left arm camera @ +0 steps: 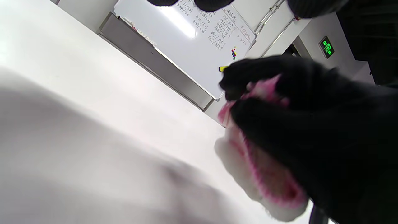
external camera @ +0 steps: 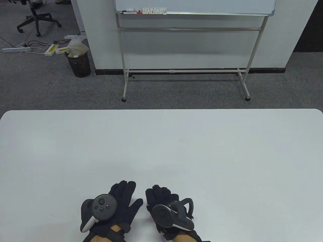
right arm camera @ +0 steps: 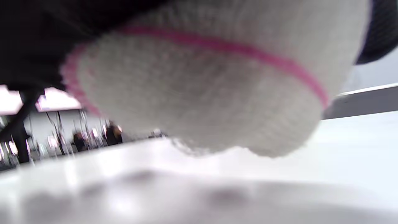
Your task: Squeeze dry dish cloth into compact mass
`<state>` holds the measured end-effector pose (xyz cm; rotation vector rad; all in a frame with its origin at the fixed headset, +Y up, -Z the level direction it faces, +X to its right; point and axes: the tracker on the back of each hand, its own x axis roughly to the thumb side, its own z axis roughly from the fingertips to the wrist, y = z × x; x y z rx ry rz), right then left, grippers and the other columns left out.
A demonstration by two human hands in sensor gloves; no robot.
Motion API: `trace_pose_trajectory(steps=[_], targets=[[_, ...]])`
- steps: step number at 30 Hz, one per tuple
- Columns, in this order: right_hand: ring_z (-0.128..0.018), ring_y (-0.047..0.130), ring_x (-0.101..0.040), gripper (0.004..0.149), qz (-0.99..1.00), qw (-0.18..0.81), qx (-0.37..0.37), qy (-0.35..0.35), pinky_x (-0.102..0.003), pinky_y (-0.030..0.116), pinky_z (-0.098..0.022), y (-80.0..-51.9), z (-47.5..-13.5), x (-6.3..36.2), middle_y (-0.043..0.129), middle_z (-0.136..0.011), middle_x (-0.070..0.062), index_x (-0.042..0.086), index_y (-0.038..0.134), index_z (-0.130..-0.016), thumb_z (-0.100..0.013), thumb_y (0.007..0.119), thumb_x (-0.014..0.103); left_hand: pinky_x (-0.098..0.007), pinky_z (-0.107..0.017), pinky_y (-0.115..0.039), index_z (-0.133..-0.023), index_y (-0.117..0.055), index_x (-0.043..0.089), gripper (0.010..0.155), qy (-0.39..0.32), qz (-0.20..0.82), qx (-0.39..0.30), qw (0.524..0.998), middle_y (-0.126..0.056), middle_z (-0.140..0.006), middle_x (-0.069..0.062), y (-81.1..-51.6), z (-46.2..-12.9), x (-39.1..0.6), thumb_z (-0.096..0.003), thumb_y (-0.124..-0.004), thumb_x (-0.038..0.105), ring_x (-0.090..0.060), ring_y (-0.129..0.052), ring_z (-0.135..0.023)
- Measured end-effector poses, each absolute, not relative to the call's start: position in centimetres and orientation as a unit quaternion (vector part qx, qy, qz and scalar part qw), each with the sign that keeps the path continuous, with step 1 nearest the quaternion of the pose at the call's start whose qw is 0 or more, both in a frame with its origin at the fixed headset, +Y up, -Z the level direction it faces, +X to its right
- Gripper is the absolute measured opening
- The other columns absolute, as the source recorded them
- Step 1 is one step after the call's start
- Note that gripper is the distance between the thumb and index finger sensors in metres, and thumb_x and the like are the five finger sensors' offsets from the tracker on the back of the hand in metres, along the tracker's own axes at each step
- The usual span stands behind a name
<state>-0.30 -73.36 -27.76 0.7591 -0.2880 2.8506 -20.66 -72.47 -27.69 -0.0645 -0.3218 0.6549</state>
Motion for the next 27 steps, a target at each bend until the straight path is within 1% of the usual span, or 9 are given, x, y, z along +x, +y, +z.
trace_pose_trajectory(steps=[4, 7, 8, 10, 13, 16, 20, 23, 27], targets=[[-0.084, 0.069, -0.047, 0.058, 0.963, -0.014, 0.261, -0.064, -0.06, 0.068, -0.049, -74.9, -28.1, -1.4, 0.056, -0.1, -0.016, 0.016, 0.061, -0.098, -0.049, 0.082, 0.037, -0.067, -0.069, -0.03, -0.11, -0.036, 0.02, 0.076, -0.153, 0.319, -0.035, 0.935, -0.027, -0.114, -0.019, -72.5, -27.7, -20.8, -0.0542, -0.056, 0.067, -0.053, -0.026, -0.101], [-0.088, 0.065, -0.045, 0.063, 0.962, -0.009, 0.271, -0.019, -0.059, 0.065, -0.054, -76.3, -28.3, -1.8, 0.052, -0.103, -0.015, 0.019, 0.056, -0.101, -0.049, 0.078, 0.047, -0.067, -0.069, -0.03, -0.11, -0.036, 0.02, 0.076, -0.15, 0.323, -0.036, 0.934, -0.027, -0.114, -0.019, -72.6, -27.8, -20.9, -0.0542, -0.056, 0.067, -0.053, -0.026, -0.101], [-0.093, 0.058, -0.044, 0.066, 0.963, -0.006, 0.27, 0.016, -0.06, 0.061, -0.059, -76.6, -28.4, -1.9, 0.046, -0.105, -0.014, 0.02, 0.051, -0.103, -0.05, 0.073, 0.053, -0.067, -0.069, -0.03, -0.11, -0.036, 0.021, 0.076, -0.148, 0.323, -0.039, 0.934, -0.027, -0.114, -0.019, -72.7, -27.8, -21.0, -0.0541, -0.056, 0.067, -0.053, -0.026, -0.101], [-0.101, 0.048, -0.041, 0.071, 0.96, -0.005, 0.278, 0.039, -0.06, 0.051, -0.07, -76.8, -28.5, -2.1, 0.037, -0.11, -0.01, 0.025, 0.042, -0.106, -0.05, 0.063, 0.062, -0.067, -0.069, -0.03, -0.11, -0.036, 0.02, 0.076, -0.146, 0.329, -0.041, 0.932, -0.027, -0.114, -0.019, -72.8, -27.8, -21.2, -0.0542, -0.056, 0.067, -0.053, -0.026, -0.101], [-0.107, 0.029, -0.038, 0.075, 0.952, -0.015, 0.29, 0.101, -0.061, 0.031, -0.076, -77.7, -28.6, -2.5, 0.024, -0.114, -0.007, 0.028, 0.03, -0.108, -0.051, 0.058, 0.067, -0.067, -0.069, -0.03, -0.11, -0.036, 0.02, 0.076, -0.143, 0.332, -0.039, 0.932, -0.028, -0.114, -0.019, -72.8, -27.8, -21.5, -0.0541, -0.056, 0.067, -0.053, -0.026, -0.101], [-0.109, 0.01, -0.034, 0.079, 0.939, -0.026, 0.304, 0.157, -0.061, 0.01, -0.074, -78.6, -28.4, -3.1, 0.011, -0.115, -0.003, 0.031, 0.018, -0.109, -0.051, 0.053, 0.072, -0.067, -0.069, -0.03, -0.11, -0.036, 0.02, 0.076, -0.141, 0.335, -0.039, 0.931, -0.028, -0.114, -0.019, -72.8, -27.9, -21.6, -0.0542, -0.056, 0.068, -0.053, -0.026, -0.101], [-0.109, -0.005, -0.028, 0.08, 0.928, -0.067, 0.314, 0.19, -0.058, -0.005, -0.069, -79.4, -27.8, -4.1, 0.0, -0.115, 0.001, 0.034, 0.006, -0.107, -0.049, 0.043, 0.075, -0.067, -0.069, -0.03, -0.11, -0.036, 0.02, 0.076, -0.142, 0.335, -0.04, 0.931, -0.028, -0.114, -0.019, -72.9, -27.9, -21.5, -0.0543, -0.056, 0.067, -0.053, -0.027, -0.101], [-0.108, -0.008, -0.027, 0.083, 0.928, -0.061, 0.31, 0.196, -0.057, -0.007, -0.069, -79.5, -27.9, -4.0, -0.004, -0.114, 0.002, 0.034, 0.003, -0.106, -0.047, 0.041, 0.078, -0.067, -0.069, -0.03, -0.11, -0.037, 0.02, 0.076, -0.144, 0.336, -0.039, 0.93, -0.029, -0.114, -0.019, -73.0, -27.9, -21.4, -0.0542, -0.056, 0.067, -0.053, -0.027, -0.101], [-0.108, -0.007, -0.027, 0.084, 0.932, -0.049, 0.308, 0.188, -0.058, -0.005, -0.07, -79.2, -27.9, -3.9, -0.005, -0.113, 0.002, 0.035, 0.003, -0.106, -0.047, 0.045, 0.078, -0.067, -0.07, -0.03, -0.11, -0.037, 0.02, 0.076, -0.141, 0.335, -0.035, 0.931, -0.029, -0.114, -0.019, -73.0, -27.9, -21.6, -0.0541, -0.057, 0.067, -0.053, -0.026, -0.101]])
